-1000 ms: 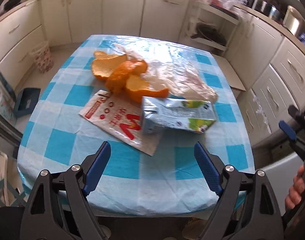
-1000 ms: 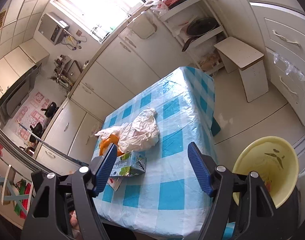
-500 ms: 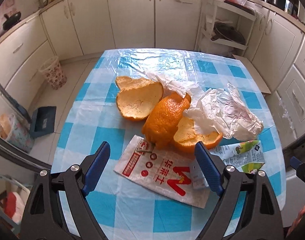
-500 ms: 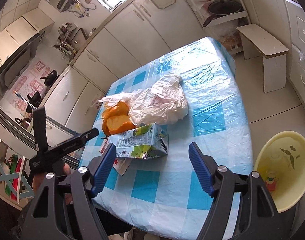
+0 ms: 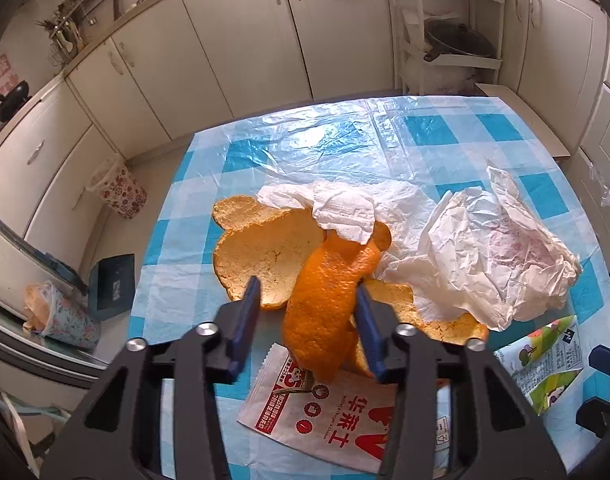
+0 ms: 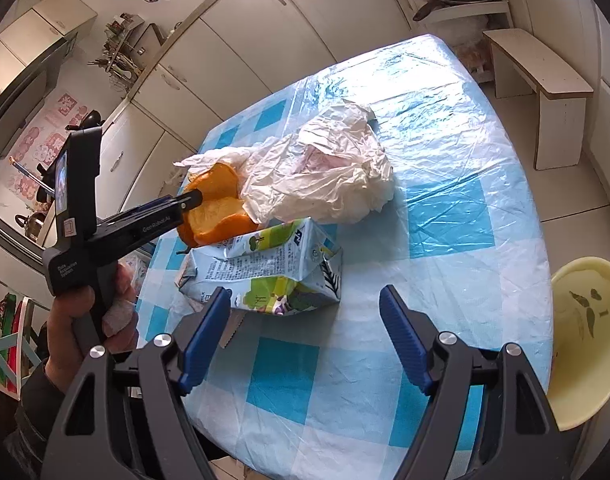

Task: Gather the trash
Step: 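Grasp the curled orange peel with the left gripper, then grasp the white plastic bag with the right gripper while the left gripper holds the peel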

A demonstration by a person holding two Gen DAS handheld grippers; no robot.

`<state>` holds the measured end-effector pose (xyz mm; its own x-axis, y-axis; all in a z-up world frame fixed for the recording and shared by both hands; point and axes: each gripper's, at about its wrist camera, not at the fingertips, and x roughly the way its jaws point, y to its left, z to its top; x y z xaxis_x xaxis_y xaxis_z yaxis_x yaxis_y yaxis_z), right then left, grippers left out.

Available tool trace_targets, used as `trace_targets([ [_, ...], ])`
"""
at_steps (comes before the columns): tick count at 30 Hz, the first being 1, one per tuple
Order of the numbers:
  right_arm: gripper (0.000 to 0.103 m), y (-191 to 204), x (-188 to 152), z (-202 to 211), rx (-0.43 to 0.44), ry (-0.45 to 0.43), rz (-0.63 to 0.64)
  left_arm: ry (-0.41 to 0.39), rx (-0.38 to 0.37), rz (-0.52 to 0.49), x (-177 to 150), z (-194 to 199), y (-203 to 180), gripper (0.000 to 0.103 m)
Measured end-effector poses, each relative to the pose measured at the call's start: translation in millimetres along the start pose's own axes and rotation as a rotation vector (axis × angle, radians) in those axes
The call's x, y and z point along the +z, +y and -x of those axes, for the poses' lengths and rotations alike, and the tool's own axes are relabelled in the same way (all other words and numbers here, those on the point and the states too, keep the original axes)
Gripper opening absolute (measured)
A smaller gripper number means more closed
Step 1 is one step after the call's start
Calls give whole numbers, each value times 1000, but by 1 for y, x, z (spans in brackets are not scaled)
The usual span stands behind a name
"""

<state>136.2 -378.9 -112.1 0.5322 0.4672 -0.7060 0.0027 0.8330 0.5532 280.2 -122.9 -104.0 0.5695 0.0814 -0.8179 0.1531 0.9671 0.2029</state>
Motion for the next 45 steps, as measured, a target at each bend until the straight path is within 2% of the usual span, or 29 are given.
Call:
trace_targets([
  [1, 74, -1, 1, -2, 3, 3, -7, 10, -9, 7, 0, -2, 2, 22],
  [5, 74, -2, 7, -7, 10, 2, -23, 8, -31, 15, 0, 3, 11, 14],
  [10, 74, 6, 14, -3, 1, -21, 7, -12, -72, 32, -2, 17, 28, 9],
  [19, 74, 40, 26, -6, -31, -98, 130, -61, -175, 176, -2, 47, 87, 8],
  [26, 74, 65, 31, -31, -22, -72, 229, -64, -167, 264, -3, 43, 120, 8],
  [30, 74, 73, 38, -40, -14, -76, 240, -79, -180, 298, -2, 47, 131, 8],
  [36, 74, 101, 68, -66, 17, -86, 289, -78, -231, 336, 0, 48, 136, 8],
  [43, 74, 119, 99, -127, 8, 5, 296, -91, -232, 326, 1, 52, 135, 8],
  [44, 72, 118, 101, -132, 10, 15, 289, -93, -228, 324, 1, 52, 136, 9],
  [45, 61, 116, 103, -136, 18, 23, 275, -93, -225, 325, 1, 52, 137, 8],
])
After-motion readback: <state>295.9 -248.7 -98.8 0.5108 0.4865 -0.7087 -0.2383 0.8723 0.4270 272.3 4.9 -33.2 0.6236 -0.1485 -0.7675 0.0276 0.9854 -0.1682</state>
